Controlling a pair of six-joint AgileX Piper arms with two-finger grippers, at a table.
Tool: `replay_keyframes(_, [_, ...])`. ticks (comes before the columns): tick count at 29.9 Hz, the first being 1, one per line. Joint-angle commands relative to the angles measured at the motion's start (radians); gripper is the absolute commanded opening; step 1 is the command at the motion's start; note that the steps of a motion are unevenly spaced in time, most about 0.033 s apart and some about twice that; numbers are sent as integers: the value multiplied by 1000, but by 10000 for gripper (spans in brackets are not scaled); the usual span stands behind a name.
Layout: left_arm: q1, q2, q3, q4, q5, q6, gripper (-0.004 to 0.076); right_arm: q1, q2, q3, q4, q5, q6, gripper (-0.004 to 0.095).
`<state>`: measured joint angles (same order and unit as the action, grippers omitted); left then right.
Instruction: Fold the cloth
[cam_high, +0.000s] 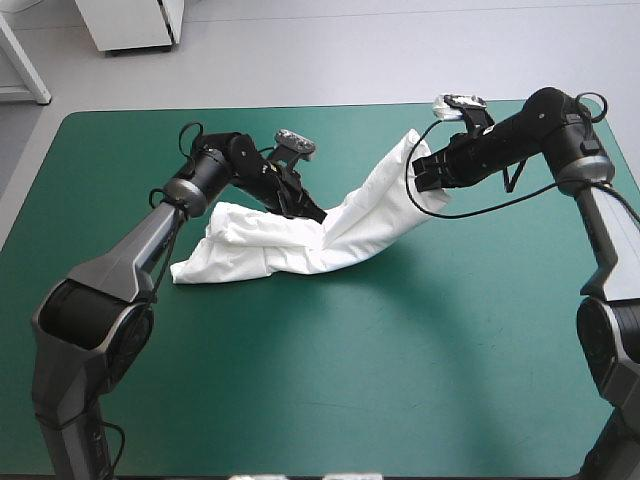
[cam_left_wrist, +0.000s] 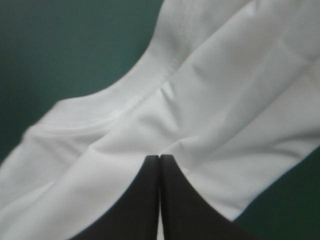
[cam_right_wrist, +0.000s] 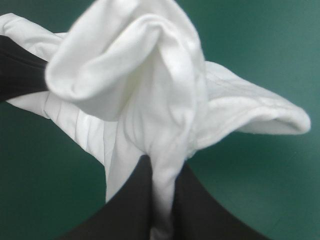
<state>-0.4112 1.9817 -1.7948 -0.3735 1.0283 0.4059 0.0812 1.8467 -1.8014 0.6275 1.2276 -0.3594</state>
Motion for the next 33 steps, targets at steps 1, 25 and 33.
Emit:
replay_keyframes(1, [15,-131,-66,68,28,-33,-9,8,-64,-34,78,-21,-17,-13])
replay_keyframes(25, [410,-642,-58,155,113,-82,-9,334,24,-37,206,-235,-64,-13])
replay_keyframes(33, [410,-650,-33,161,122,-97,-9,434,131,-124,268,-286,-119,-13])
